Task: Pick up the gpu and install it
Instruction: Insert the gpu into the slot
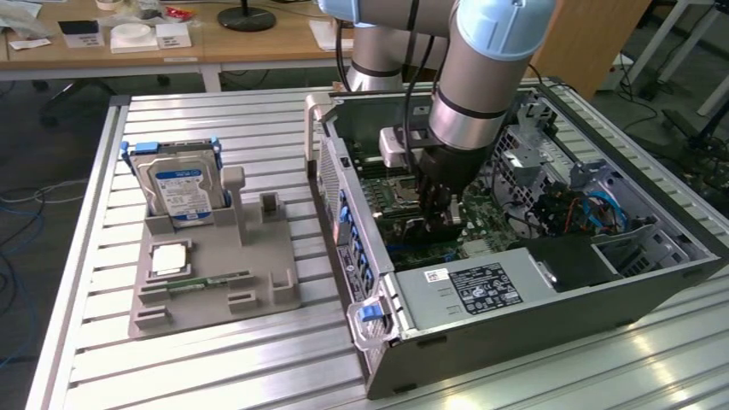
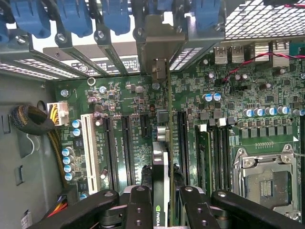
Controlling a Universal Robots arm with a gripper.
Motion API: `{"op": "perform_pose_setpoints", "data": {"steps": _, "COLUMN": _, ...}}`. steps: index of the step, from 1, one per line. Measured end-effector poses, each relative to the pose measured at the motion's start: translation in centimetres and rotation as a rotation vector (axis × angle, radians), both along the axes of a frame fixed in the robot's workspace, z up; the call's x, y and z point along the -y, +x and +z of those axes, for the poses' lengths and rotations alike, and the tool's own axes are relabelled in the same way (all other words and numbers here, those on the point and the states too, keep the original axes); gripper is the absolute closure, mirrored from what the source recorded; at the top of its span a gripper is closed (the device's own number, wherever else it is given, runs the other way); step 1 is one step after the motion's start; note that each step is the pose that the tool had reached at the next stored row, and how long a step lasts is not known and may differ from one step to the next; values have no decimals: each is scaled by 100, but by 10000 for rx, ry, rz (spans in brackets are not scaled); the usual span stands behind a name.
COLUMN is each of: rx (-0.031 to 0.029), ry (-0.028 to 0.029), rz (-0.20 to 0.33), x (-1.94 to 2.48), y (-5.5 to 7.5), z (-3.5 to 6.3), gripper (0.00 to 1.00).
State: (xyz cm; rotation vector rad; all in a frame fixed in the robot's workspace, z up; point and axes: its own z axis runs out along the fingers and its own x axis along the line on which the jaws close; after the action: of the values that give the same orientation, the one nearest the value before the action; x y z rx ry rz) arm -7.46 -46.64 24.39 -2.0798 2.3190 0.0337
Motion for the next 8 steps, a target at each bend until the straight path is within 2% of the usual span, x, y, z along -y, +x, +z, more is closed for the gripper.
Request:
{"op": "perform_pose_setpoints", "data": {"steps": 6, "rx": 1, "ry": 3, "rz": -1, "x": 0, "y": -1, "z": -2, "gripper": 73}}
{"op": "perform_pose_setpoints", "data": {"steps": 7, "rx": 1, "ry": 10, "rz": 0, "x": 0, "y": -1, "z": -2, "gripper": 73}}
{"op": "perform_pose_setpoints", "data": {"steps": 8, "rx": 0, "ry": 55, "rz": -1, "x": 0, "y": -2, "z": -1, "gripper": 73}}
